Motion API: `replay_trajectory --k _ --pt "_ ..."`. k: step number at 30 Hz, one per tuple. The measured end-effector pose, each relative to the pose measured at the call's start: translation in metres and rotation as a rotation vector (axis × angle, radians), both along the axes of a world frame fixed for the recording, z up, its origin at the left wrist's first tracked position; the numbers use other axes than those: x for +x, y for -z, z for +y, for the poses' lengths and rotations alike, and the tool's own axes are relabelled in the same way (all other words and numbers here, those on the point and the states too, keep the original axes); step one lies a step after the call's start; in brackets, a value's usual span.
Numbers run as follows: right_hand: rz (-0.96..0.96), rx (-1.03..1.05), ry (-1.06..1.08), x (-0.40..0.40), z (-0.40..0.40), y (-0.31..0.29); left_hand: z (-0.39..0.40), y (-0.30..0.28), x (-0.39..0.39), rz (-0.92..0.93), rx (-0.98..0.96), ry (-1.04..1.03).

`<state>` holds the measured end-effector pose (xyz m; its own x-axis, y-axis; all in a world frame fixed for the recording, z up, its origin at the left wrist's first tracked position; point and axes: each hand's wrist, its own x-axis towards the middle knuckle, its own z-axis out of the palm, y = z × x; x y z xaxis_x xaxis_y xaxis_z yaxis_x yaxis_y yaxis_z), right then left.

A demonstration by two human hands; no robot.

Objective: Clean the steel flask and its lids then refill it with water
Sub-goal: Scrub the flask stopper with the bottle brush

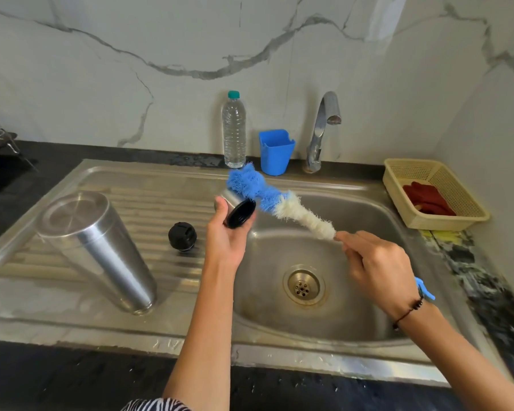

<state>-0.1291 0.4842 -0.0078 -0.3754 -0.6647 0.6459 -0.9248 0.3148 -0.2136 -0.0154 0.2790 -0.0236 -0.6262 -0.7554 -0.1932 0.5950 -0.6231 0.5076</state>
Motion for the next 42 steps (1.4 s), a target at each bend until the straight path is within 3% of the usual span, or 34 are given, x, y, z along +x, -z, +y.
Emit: replay_trajectory --k 13,21,30,37,42 --pt "-0.05 0.024 -0.042 0.011 -0.001 0.022 -0.008 0.002 0.002 0.056 0.115 -0.108" --pt "-0.099 0.012 -0.026 0.008 -0.004 0.032 -0.004 0.004 -0.004 0.094 0.076 -0.032" --pt "-0.085 -0.004 -0.019 0.008 0.001 0.028 -0.006 -0.001 -0.008 0.046 0.168 -0.117" --pt "-0.116 -0.012 0.029 0.015 -0.004 0.034 -0.008 0.004 -0.006 0.132 0.268 -0.075" --pt "-0.074 0.02 0.014 0.021 -0.011 0.035 -0.015 0.01 0.0 0.126 0.158 -0.017"
